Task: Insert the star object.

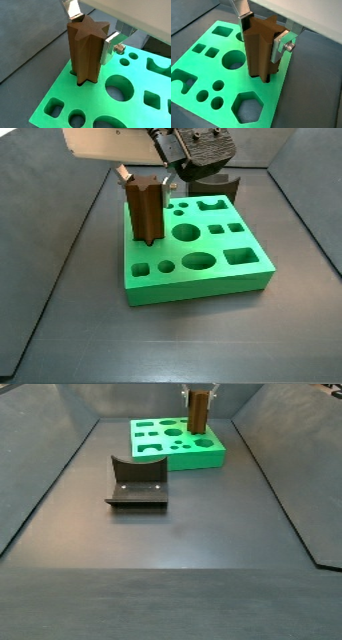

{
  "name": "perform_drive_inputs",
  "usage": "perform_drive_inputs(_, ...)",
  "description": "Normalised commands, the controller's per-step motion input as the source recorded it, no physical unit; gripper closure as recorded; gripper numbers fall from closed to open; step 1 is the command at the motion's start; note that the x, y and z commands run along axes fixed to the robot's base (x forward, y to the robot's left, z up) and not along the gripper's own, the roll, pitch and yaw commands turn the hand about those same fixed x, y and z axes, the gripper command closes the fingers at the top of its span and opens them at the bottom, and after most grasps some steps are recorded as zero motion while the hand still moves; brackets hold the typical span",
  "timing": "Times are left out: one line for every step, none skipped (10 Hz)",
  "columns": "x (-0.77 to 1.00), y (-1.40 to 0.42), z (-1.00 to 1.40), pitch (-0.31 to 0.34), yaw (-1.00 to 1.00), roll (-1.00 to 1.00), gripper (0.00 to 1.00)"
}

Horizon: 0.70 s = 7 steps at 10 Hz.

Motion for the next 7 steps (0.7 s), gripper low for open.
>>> perform_drive_inputs(-0.01,-0.04,-0.15,0.0,0.1,0.01,1.0)
perform_drive_inputs(0.0,-0.01,-0.23,0.0,0.17,0.05,1.0)
perform_drive_inputs(-0.05,0.0,-0.22,0.0,0.28,0.07,1.0)
perform_drive_inputs(0.0,-0.05,-0.18,0.0,0.38,0.05,1.0)
perform_drive_inputs(0.0,-0.05,-0.17,0.0,0.34,0.0,1.0)
perform_drive_inputs(0.05,-0.05,-0.21,0.0,0.33,0.01,1.0)
perform_drive_inputs(0.15,-0.04,-0.23,0.041,0.23,0.01,1.0)
